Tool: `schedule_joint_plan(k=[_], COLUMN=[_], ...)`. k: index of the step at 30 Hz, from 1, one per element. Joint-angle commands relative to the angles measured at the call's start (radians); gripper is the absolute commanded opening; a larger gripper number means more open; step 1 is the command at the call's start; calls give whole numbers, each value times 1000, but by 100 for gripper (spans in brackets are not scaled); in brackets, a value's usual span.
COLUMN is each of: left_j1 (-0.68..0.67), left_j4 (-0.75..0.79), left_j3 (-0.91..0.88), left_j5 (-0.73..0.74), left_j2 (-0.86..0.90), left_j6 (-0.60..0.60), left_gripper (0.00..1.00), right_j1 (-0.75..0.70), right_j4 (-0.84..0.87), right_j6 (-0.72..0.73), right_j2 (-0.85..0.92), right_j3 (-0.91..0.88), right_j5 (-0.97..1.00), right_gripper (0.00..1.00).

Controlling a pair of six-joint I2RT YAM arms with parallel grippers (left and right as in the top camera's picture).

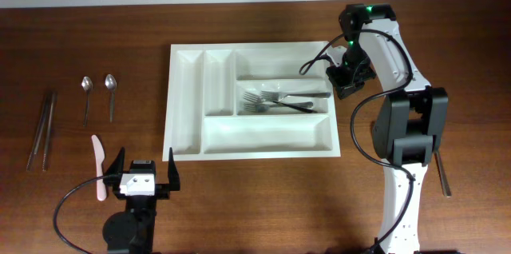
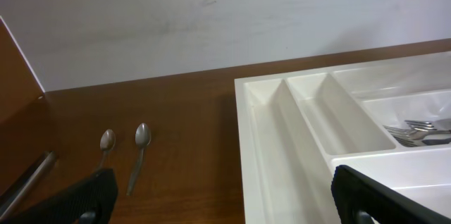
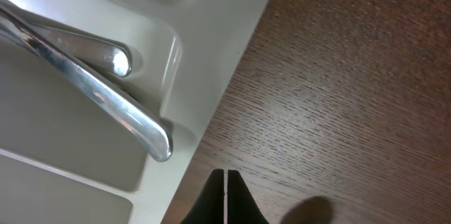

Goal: Pack container

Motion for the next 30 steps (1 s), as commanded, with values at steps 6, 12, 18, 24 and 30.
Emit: schedule_joint_plan(k=[6, 12, 18, 24, 30], left_j1=[4, 4, 4, 4, 4], left_j4=[-1, -1, -1, -1, -1], left_j3=[-6, -6, -6, -6, -6], left_j5=[-3, -3, -3, -3, -3], left_j2=[-8, -8, -8, -8, -8], left_j6=[13, 13, 13, 13, 13], left_gripper=[99, 99, 99, 99, 99], right_j1=[14, 15, 29, 56, 64], right_j4=[11, 13, 10, 13, 14], right_j6=[11, 11, 11, 11, 11], right_j2=[9, 9, 9, 9, 9], right_j3=[-5, -5, -5, -5, -5], right_j5=[5, 3, -11, -10, -7], right_gripper=[4, 4, 4, 4, 4])
